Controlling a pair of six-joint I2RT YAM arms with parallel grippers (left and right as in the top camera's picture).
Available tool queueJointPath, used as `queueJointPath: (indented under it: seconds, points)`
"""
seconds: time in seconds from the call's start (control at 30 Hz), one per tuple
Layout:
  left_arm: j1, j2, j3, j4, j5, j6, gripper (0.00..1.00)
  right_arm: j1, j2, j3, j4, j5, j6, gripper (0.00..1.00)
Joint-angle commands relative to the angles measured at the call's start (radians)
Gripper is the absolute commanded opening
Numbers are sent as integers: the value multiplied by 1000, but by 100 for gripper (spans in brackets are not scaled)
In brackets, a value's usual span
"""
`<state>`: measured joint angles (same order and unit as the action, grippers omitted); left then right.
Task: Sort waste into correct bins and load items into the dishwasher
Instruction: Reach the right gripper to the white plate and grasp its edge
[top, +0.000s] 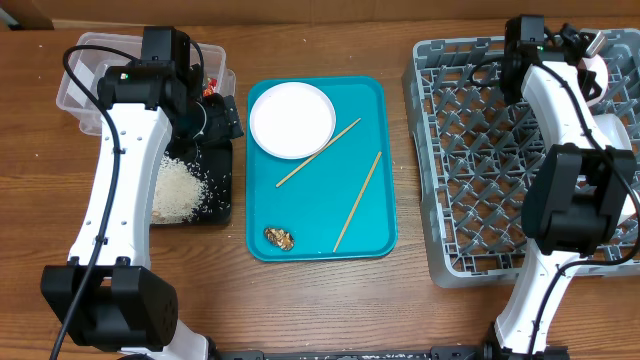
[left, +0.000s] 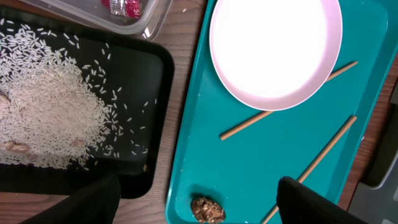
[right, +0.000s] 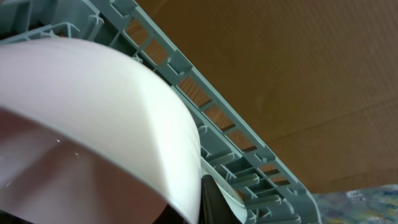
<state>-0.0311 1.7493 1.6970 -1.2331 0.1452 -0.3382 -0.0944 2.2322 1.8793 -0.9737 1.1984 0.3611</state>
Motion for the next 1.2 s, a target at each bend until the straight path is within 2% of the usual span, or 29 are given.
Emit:
queueJointPath:
  seconds: [0.0,0.2,0.4,0.73,0.77,0.8,0.87,1.03,1.17]
  points:
    - [-2,-16,19,4,2,1,82,12,-4,-21,-29,-41,15,4]
    - [-2,-16,19,3,2,1,82,42,-67,-19,-31,-105,14,4]
    - [-2,-16,19,3,2,1,82,60,-160,-19,-60,-285,6,15]
    - [-2,-16,19,3,2,2,82,68,-323,-19,-159,-526,6,16]
    - [-2,-16,19,3,2,2,83,68,-337,-19,-162,-565,6,56]
    - [-2,-16,19,3,2,2,83,68,-355,-19,-163,-640,6,75]
    - [-2,-16,19,3,2,2,83,68,-373,-19,-169,-807,1,79]
    - [-2,-16,19,3,2,2,86,70,-373,-22,-197,-1321,-127,79]
    - [-2,-16,19,1,2,2,87,111,-370,-23,-192,-1475,-126,79]
